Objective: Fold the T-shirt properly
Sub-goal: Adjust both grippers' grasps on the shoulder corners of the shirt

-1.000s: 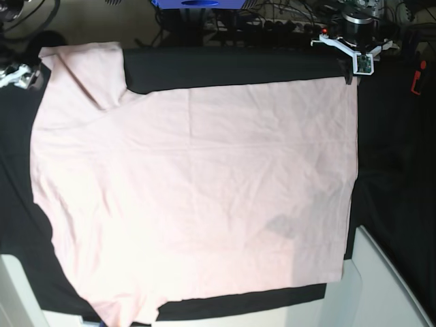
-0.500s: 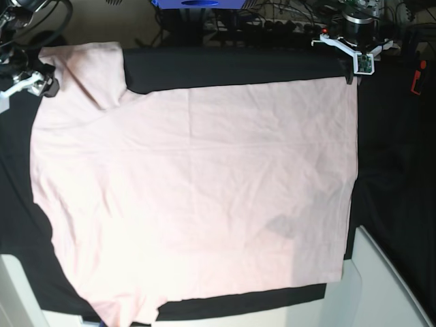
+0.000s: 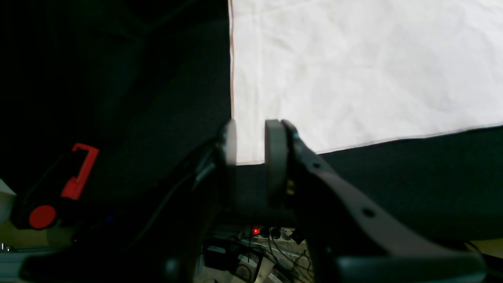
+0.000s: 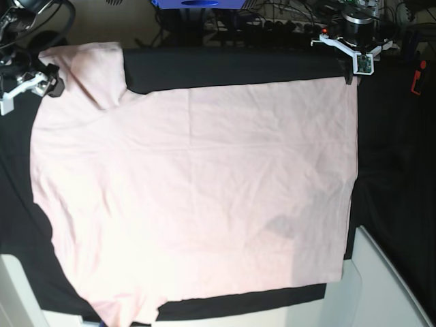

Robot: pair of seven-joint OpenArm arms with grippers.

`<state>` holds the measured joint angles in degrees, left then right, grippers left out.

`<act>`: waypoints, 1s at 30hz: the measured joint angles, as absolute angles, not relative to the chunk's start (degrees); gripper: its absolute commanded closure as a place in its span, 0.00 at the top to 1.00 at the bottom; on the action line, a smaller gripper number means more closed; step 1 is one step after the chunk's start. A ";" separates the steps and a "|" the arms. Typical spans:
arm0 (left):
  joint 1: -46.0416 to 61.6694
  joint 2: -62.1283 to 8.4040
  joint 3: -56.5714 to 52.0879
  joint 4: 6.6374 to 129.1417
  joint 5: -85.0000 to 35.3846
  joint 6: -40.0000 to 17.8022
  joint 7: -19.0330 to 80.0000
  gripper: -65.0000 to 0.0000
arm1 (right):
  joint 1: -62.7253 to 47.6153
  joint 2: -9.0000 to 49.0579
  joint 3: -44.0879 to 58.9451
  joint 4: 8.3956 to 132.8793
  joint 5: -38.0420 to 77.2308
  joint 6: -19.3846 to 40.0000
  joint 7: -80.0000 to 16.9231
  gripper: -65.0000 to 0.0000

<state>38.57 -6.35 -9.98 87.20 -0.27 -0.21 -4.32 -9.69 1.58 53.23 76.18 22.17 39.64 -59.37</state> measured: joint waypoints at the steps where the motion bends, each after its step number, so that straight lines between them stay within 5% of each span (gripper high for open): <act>1: 38.57 -6.35 -9.98 87.20 -0.27 -0.21 -4.32 0.20 | -9.72 1.41 53.19 76.27 22.17 39.64 -59.55 0.78; 11: 38.57 -6.33 -9.98 87.20 -0.27 -0.21 -4.32 0.20 | -10.07 1.37 43.77 76.71 24.77 39.46 -59.46 0.73; 21: 38.57 -6.26 -9.98 87.20 -0.27 -0.21 -4.32 0.22 | -9.72 0.14 43.20 75.29 25.39 39.62 -60.34 0.10; 23: 38.57 -6.24 -9.80 87.20 -0.30 -0.21 -4.32 0.31 | -9.74 0.12 43.03 75.18 25.34 39.62 -60.58 0.02; 27: 38.57 -6.20 -9.58 87.20 -4.25 -0.25 -4.29 0.55 | -9.74 0.12 42.98 75.18 25.23 39.64 -60.80 0.00; 30: 38.59 -6.87 -9.65 87.07 -14.70 -0.27 -4.29 0.60 | -9.74 0.10 42.98 75.18 25.21 39.62 -60.80 0.00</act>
<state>38.59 -6.87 -9.65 87.07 -14.70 -0.27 -4.29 -9.74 0.10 42.98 75.18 25.21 39.62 -60.80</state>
